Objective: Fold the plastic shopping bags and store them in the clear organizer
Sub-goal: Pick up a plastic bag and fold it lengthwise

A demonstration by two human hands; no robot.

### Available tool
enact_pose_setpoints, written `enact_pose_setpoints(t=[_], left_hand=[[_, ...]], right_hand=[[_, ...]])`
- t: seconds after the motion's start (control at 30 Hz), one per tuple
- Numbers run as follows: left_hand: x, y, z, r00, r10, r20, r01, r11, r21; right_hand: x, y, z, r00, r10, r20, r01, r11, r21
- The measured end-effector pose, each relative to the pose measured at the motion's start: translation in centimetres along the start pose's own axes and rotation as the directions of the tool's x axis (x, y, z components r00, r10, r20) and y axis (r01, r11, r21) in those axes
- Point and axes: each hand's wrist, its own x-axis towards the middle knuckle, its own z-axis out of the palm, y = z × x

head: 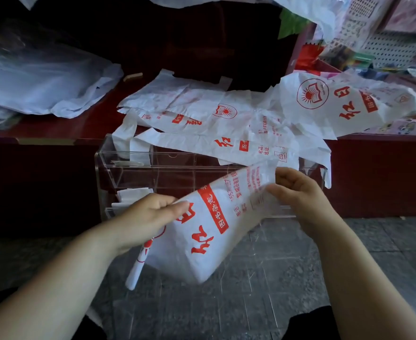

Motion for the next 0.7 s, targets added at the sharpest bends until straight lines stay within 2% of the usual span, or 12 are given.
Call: enact_pose_setpoints(t=[0.07, 0.13, 0.2, 0.33, 0.43, 0.53, 0.6, 0.7], left_hand=[[-0.6, 0.4, -0.5, 0.999, -0.044, 0.025, 0.048, 0.977, -0.209], [-1.0, 0.5, -0.8, 0.995, -0.051, 0.091, 0.078, 0.941, -0.328], [-1.0, 0.2, -1.2, 0.978, -0.063, 0.201, 0.125, 0.94, -0.316], [-0.4, -0.5, -0.9, 0.98, -0.012, 0.2, 0.045, 0.986, -0.163], [0.2, -1.0, 0.8, 0.999, 0.024, 0.031, -0.021, 0.998, -0.067], [0.7, -1.2, 2.6, 0.985, 0.094, -0.143, -0.087, 0.995, 0.058], [1.0, -1.7, 2.8, 0.979, 0.11, -0.171, -0.106, 0.994, 0.033], [1.4, -2.1, 1.7, 0.982, 0.101, -0.16, -0.116, 0.99, -0.086]], right_hand=[[-0.1, -0.1, -0.1, 1.0, 0.031, 0.002, -0.031, 0.999, -0.014], [-0.2, 0.0, 0.0, 0.998, 0.06, -0.02, -0.061, 0.998, -0.022], [-0.2, 0.0, 0.3, 0.995, 0.083, -0.049, -0.084, 0.996, -0.012], [-0.3, 0.0, 1.3, 0.996, 0.056, -0.071, -0.06, 0.997, -0.044], [-0.6, 0.0, 2.9, 0.999, 0.037, -0.029, -0.039, 0.996, -0.085], [-0.9, 0.4, 4.5, 0.998, 0.022, -0.051, -0.026, 0.997, -0.077], [-1.0, 0.7, 5.0, 0.998, 0.033, -0.058, -0.033, 0.999, -0.008], [-1.0, 1.1, 5.0, 0.991, 0.137, 0.006, -0.137, 0.987, 0.089]])
